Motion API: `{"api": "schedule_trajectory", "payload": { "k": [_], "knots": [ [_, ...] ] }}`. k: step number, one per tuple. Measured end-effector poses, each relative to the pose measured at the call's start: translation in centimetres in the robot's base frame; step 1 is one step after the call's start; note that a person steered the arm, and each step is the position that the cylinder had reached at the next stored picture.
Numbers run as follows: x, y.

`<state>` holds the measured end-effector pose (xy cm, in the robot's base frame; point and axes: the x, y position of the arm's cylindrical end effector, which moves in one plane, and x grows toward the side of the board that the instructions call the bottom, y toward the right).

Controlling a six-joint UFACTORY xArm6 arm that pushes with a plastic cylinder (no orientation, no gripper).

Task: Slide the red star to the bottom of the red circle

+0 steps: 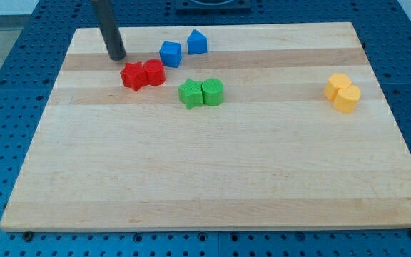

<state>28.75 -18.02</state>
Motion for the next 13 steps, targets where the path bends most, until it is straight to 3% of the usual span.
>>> {"api": "schedule_trajectory", "payload": {
  "k": [5, 7, 10, 13],
  "knots": [
    [11.5, 3.2],
    [15.3, 0.6],
    [12.4, 7.2],
    [11.7, 6.9]
  ]
}}
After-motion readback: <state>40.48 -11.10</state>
